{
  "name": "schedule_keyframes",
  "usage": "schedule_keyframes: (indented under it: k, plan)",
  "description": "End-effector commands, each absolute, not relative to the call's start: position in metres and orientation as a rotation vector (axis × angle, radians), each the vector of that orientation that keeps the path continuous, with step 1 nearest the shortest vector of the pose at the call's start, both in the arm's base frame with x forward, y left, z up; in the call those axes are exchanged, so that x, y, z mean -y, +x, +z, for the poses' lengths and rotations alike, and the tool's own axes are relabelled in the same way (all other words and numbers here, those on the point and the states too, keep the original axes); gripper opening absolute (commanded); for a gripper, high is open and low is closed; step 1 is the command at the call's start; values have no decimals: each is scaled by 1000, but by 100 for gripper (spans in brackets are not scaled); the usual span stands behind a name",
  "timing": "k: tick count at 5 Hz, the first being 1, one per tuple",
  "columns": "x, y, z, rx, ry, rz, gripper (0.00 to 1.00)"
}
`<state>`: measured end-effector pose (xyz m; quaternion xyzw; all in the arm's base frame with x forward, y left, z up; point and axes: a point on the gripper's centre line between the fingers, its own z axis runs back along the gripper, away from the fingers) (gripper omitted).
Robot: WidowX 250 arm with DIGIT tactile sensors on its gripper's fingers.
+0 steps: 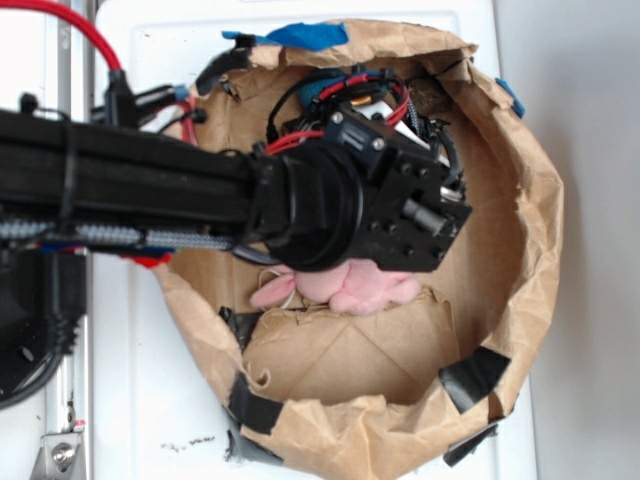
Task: Grab the blue ball.
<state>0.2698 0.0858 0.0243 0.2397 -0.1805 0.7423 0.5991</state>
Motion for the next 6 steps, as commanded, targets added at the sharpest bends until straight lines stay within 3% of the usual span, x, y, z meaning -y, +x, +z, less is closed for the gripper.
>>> schedule_keyframes:
  k: [1,2,4,5,6]
  plan:
    - [-86,271,41,333,487,1627,0]
    - [-67,264,71,133,410,1382,0]
    - [-24,244,133,-21,320,999,0]
    - [-6,217,164,-44,206,745,0]
    - [2,201,187,6,84,626,0]
